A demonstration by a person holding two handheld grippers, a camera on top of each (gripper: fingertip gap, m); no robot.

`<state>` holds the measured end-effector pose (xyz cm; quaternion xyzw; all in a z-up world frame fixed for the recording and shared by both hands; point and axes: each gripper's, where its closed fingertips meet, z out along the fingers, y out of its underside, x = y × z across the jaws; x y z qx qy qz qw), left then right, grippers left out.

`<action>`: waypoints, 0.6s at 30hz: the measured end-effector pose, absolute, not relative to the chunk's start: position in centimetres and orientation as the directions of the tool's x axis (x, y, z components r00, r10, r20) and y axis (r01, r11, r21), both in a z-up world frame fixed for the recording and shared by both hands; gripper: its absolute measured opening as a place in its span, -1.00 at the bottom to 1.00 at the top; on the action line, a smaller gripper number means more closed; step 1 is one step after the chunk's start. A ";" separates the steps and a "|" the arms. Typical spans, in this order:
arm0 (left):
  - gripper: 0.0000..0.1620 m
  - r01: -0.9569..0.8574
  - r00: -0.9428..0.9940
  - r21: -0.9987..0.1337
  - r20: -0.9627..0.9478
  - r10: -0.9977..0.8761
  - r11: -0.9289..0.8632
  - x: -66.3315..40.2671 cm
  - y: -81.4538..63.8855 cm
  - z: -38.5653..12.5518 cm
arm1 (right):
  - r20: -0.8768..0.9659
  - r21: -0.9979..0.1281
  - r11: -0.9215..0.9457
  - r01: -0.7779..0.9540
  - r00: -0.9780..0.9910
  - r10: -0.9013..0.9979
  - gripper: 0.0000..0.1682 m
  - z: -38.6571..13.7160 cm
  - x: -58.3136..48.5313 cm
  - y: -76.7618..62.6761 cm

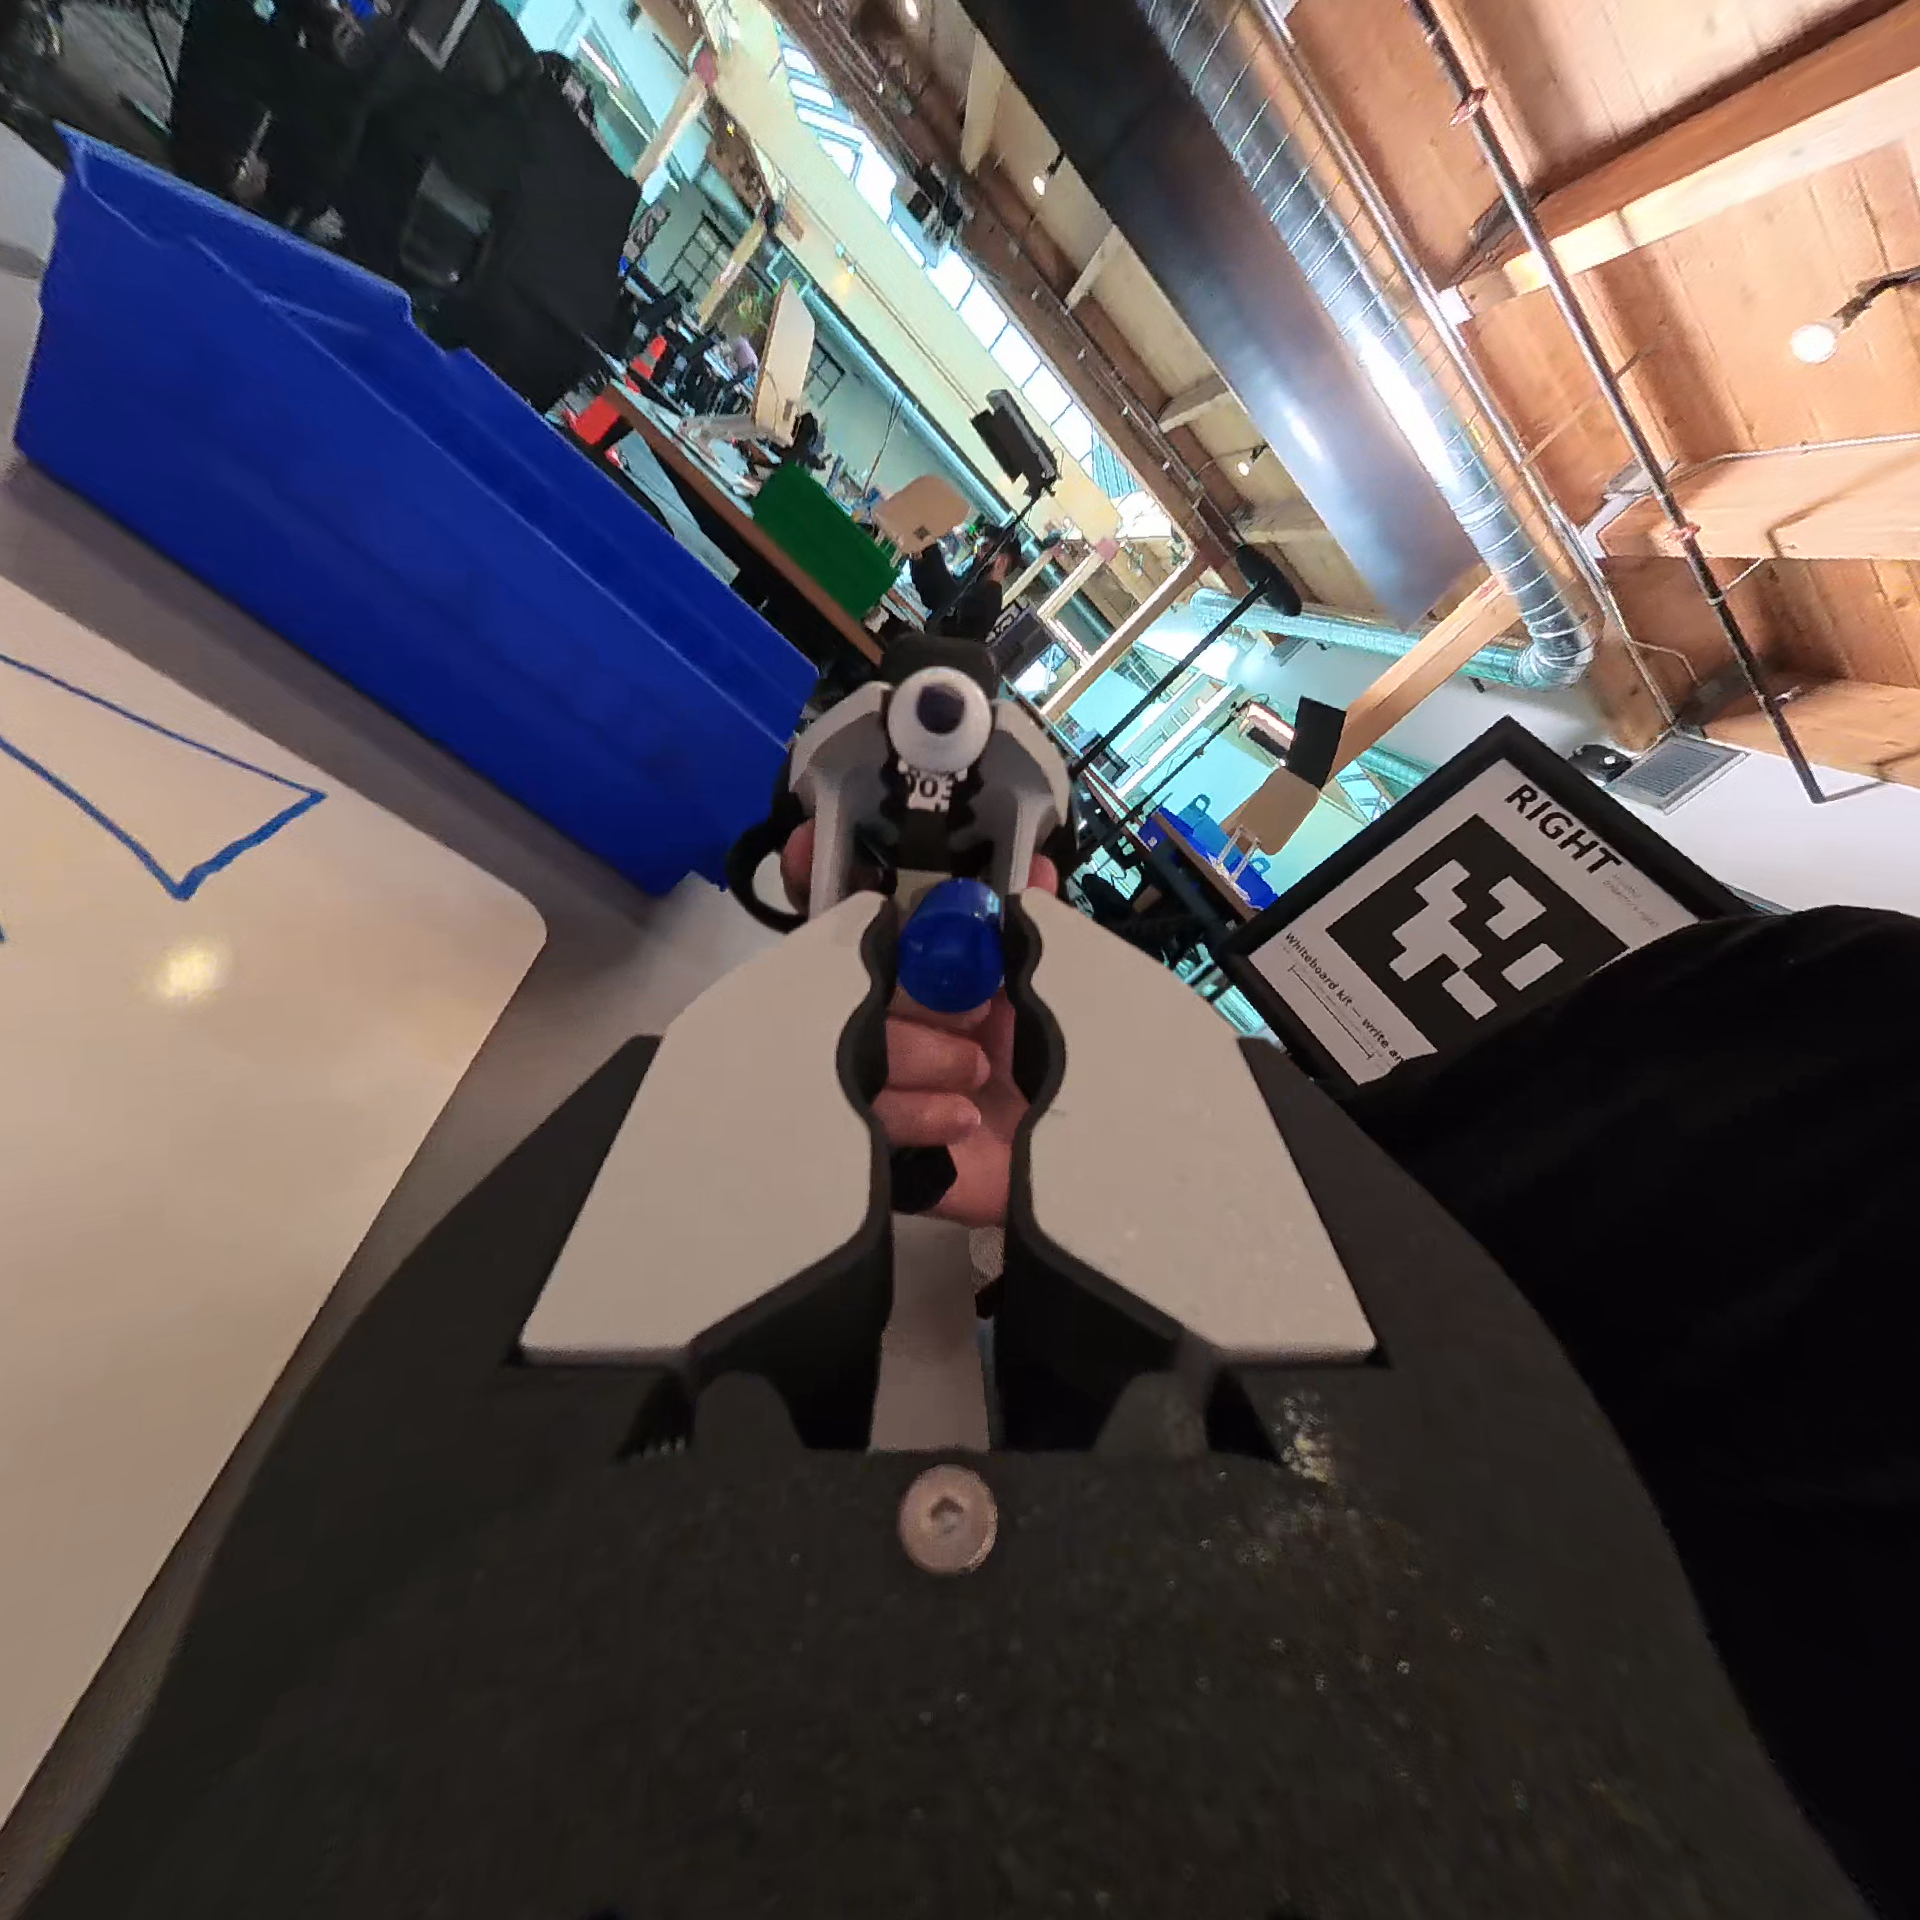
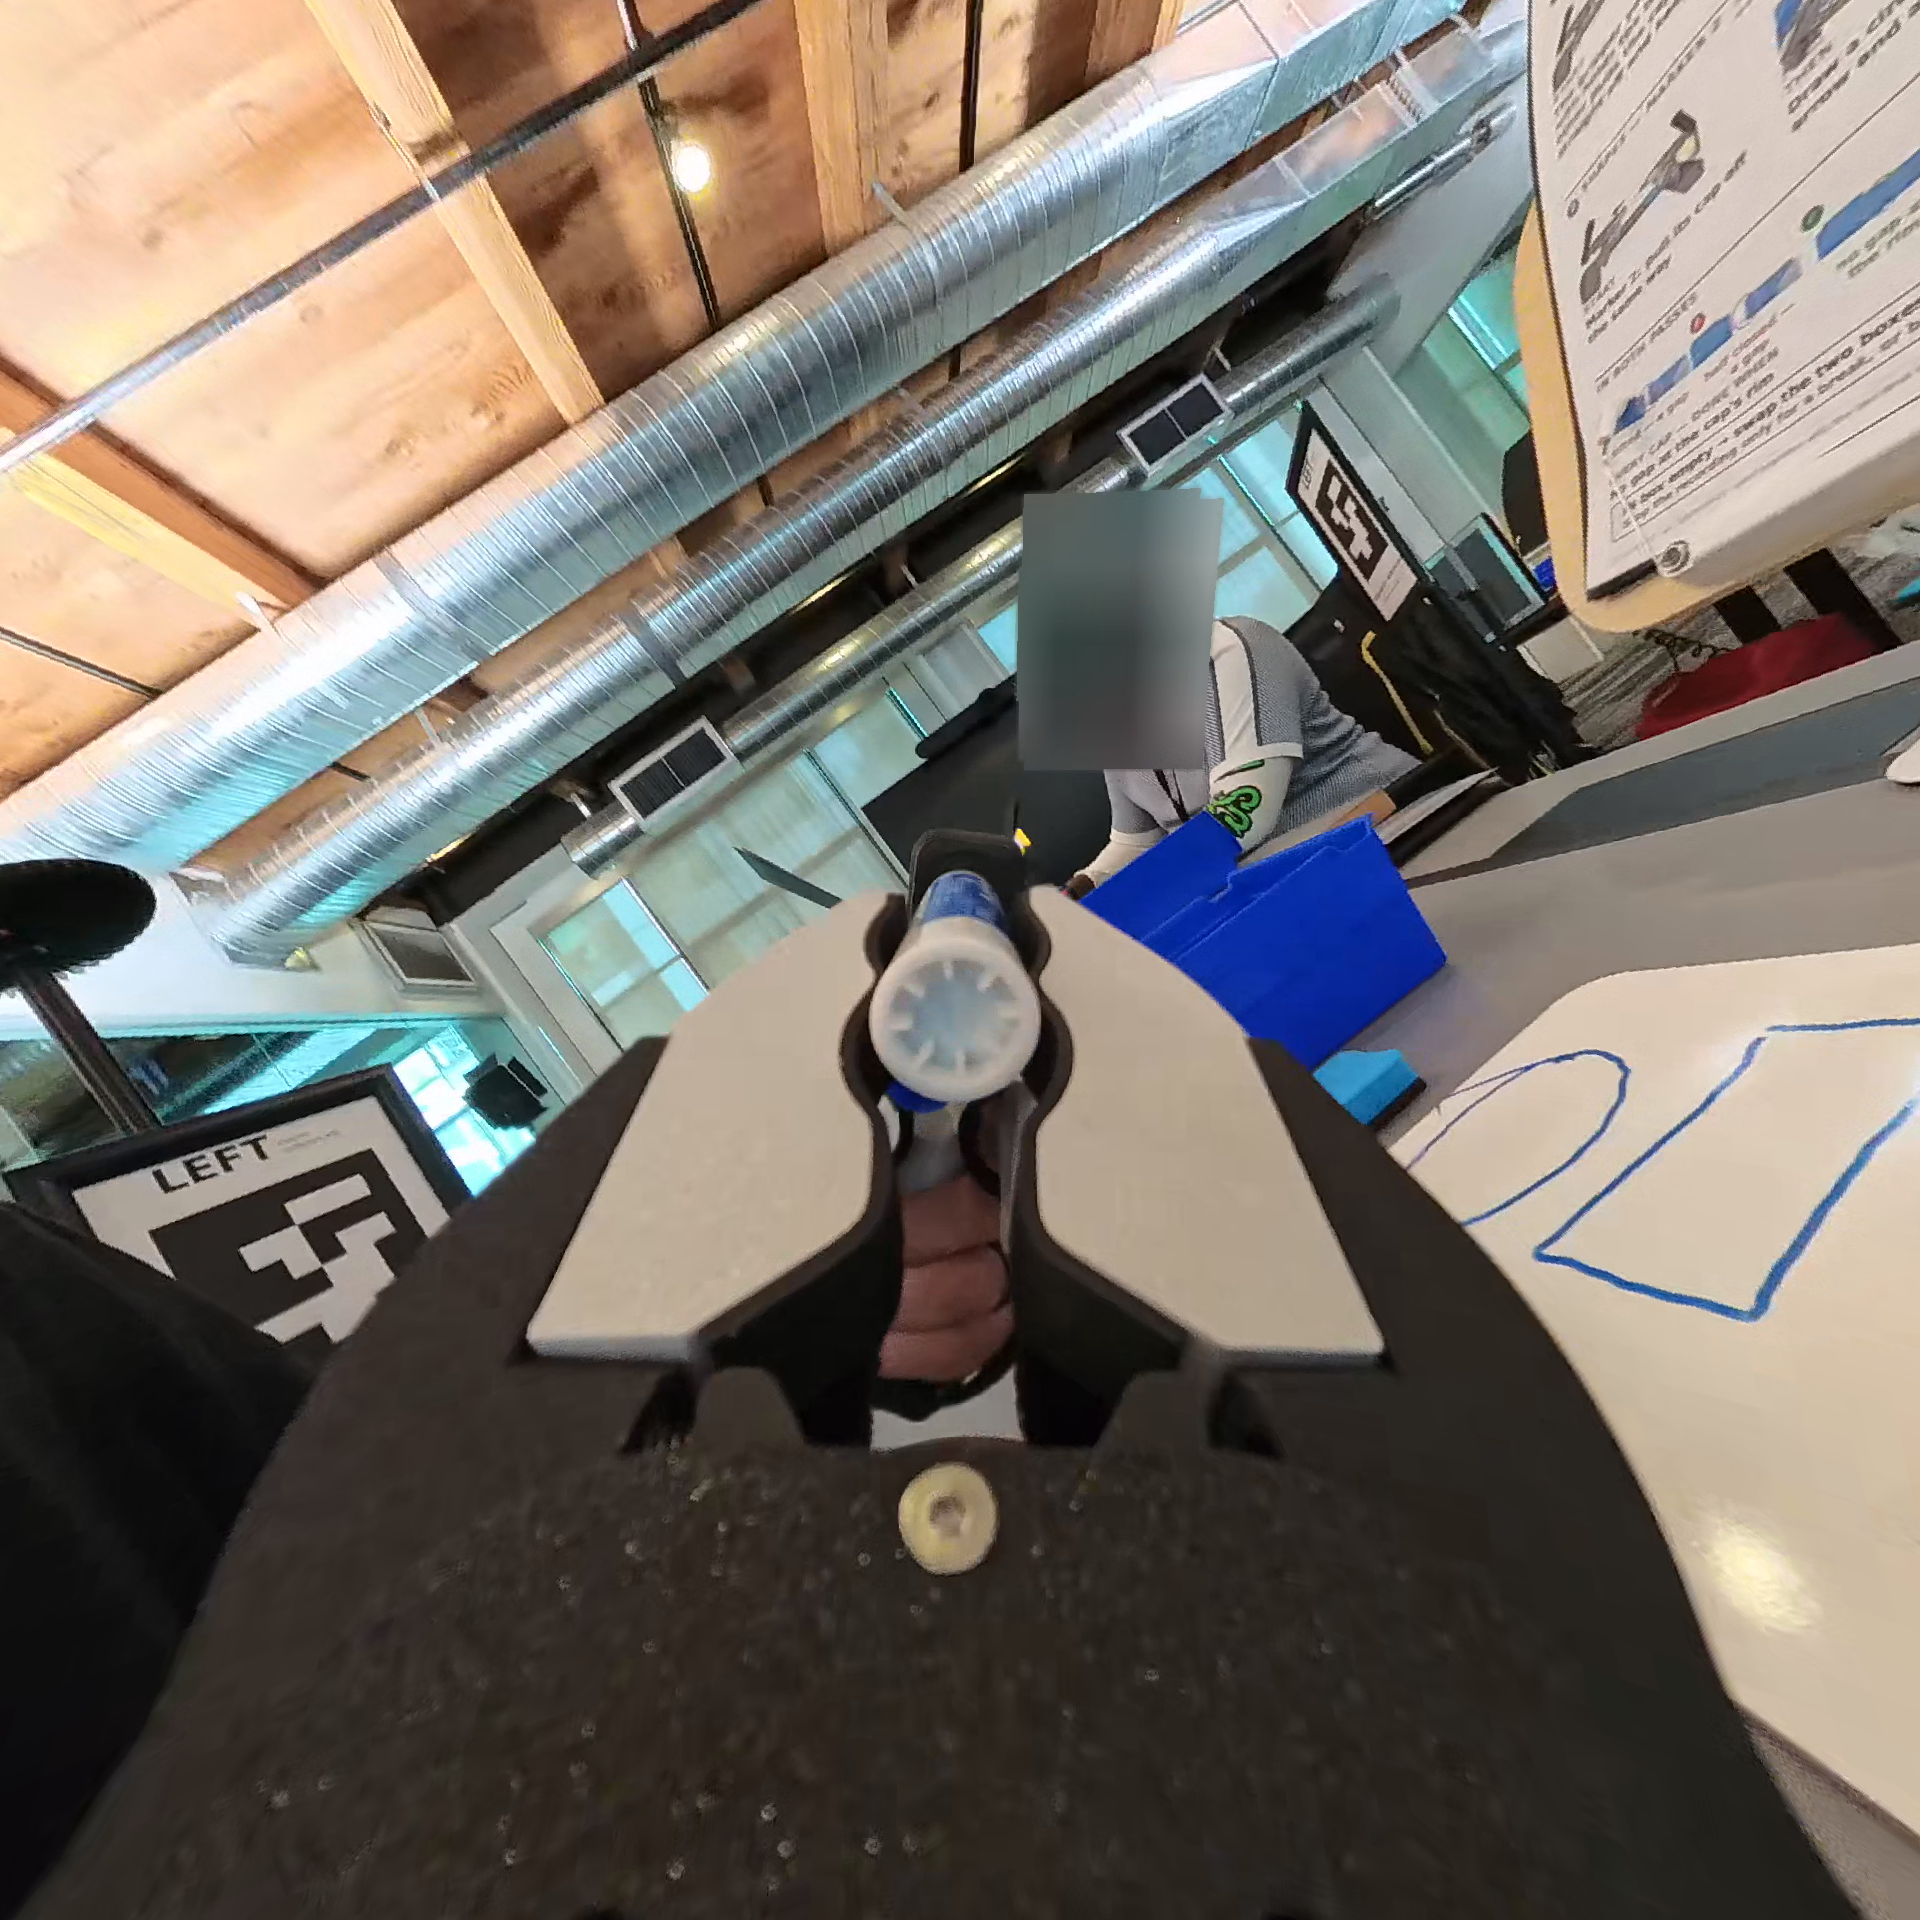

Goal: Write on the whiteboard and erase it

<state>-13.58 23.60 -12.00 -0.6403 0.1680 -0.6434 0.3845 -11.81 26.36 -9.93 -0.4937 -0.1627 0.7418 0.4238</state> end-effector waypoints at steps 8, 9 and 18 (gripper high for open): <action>-0.77 0.361 0.116 -0.713 0.674 -0.729 -0.601 -13.0 24.1 -11.1 | -0.599 -0.639 -0.607 -0.473 -0.190 0.778 -0.76 -9.8 -12.3 25.5; -0.77 0.344 0.112 -0.716 0.674 -0.730 -0.608 -12.7 24.0 -11.2 | -0.596 -0.641 -0.606 -0.472 -0.191 0.780 -0.76 -9.8 -12.4 25.4; -0.78 0.347 0.150 -0.740 0.650 -0.745 -0.576 -12.2 24.0 -11.1 | -0.605 -0.647 -0.613 -0.453 -0.184 0.775 -0.77 -10.4 -12.6 25.3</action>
